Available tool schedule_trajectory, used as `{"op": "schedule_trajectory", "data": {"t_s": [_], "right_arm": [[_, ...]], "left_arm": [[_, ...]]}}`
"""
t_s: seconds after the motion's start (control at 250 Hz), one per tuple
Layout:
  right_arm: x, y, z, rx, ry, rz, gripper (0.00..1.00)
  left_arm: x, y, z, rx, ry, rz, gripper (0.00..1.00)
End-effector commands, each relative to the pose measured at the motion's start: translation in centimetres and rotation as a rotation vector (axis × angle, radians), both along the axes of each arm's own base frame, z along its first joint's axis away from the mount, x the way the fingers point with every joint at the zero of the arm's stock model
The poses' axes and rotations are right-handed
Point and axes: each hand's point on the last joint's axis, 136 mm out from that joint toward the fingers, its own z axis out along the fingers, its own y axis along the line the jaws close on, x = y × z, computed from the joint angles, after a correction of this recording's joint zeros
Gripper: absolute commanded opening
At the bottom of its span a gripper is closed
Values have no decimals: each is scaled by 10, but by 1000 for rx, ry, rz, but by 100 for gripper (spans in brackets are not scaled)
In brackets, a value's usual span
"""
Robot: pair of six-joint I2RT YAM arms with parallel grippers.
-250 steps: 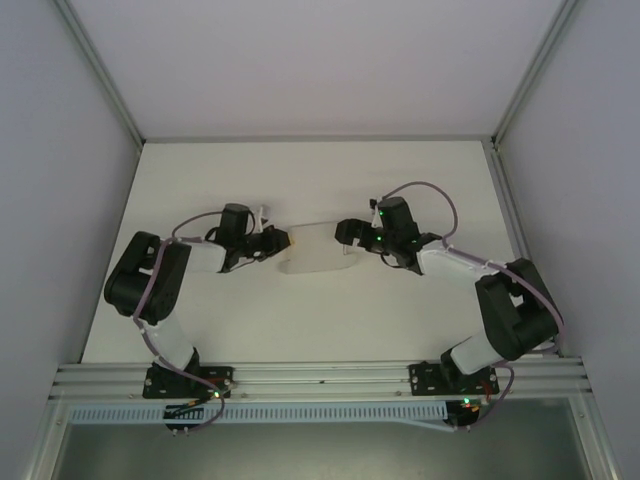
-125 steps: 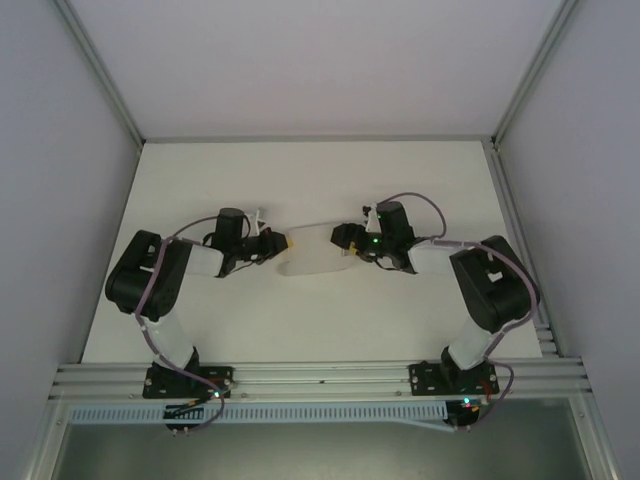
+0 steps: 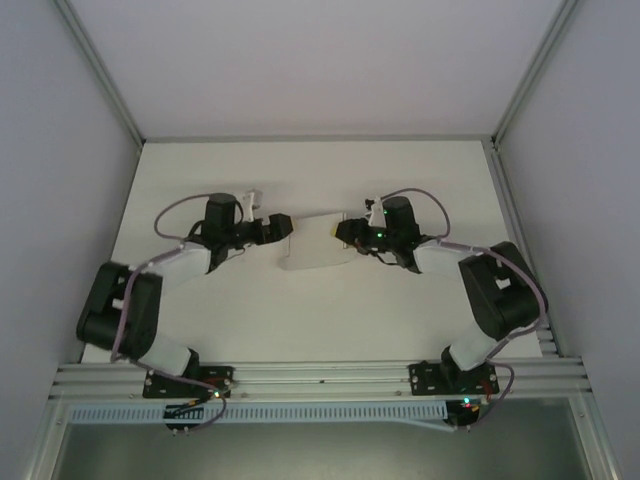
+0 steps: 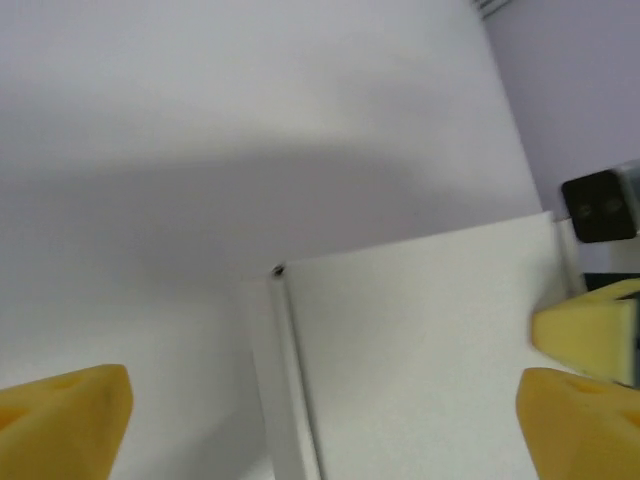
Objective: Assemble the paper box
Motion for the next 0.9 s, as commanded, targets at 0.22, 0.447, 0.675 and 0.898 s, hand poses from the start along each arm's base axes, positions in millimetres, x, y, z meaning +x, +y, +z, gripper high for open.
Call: {"op": "schedule_trajectory", "data": {"t_s": [0.22,0.447,0.675,0.898], "right_arm": [[-21,-36,30,26,331,-28,36],[-34,-43,63,147,572,-34,35],[-38,-44,73,187,665,-66,35],[-42,-42,85,213,677,-55,36]], "left_arm": [[-89,-63,103,561,-831,-503,100],[-101,-60,71,902,-887,-629,100],[-94,-61,58,1028,-957,-632,100],[-90,-71,48,1069,-993,-659,100]]}}
